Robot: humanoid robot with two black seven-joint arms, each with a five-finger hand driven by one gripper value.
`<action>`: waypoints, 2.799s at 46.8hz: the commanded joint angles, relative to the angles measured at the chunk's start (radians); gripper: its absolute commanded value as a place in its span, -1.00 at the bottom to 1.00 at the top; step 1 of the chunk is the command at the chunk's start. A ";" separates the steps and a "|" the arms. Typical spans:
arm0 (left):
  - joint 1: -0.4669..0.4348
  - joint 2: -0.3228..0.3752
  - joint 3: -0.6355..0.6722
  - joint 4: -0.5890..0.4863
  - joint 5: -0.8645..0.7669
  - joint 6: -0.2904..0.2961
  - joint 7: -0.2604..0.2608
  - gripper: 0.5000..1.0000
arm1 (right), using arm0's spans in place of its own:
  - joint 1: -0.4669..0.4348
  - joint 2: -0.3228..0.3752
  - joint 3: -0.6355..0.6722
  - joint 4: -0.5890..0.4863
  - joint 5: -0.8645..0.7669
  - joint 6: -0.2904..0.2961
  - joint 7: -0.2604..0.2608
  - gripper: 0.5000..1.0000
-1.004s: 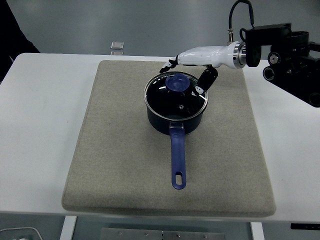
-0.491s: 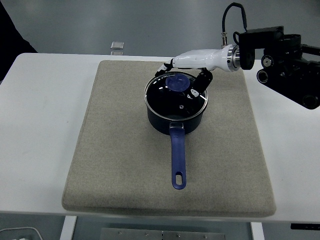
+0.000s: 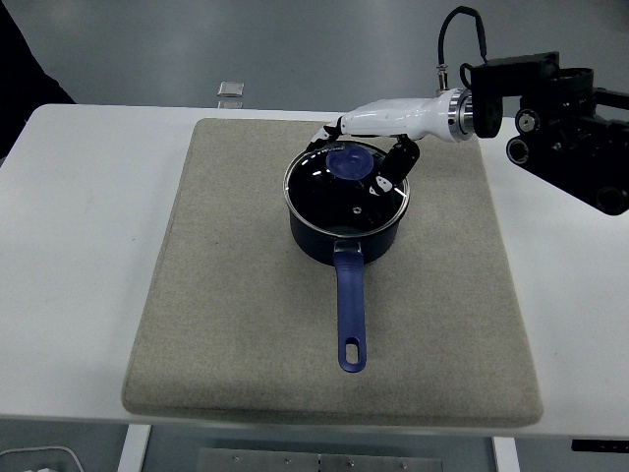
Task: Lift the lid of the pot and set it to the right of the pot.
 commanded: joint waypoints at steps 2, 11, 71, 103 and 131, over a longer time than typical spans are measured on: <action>0.000 0.000 0.000 0.000 -0.001 0.000 0.000 1.00 | 0.002 -0.002 -0.001 0.004 0.000 0.002 0.001 0.60; 0.000 0.000 0.000 0.000 0.001 0.000 0.000 1.00 | 0.002 0.002 -0.003 0.005 -0.002 0.014 0.002 0.47; 0.000 0.000 0.000 0.000 0.001 0.000 0.000 1.00 | 0.033 0.006 -0.031 0.007 -0.069 0.070 -0.001 -1.00; 0.000 0.000 0.000 0.000 -0.001 0.000 0.000 1.00 | 0.059 0.003 -0.029 0.005 -0.071 0.065 -0.001 -1.00; 0.000 0.000 0.000 0.000 -0.001 0.000 0.000 1.00 | 0.122 -0.006 -0.028 -0.047 -0.061 0.070 -0.001 -1.00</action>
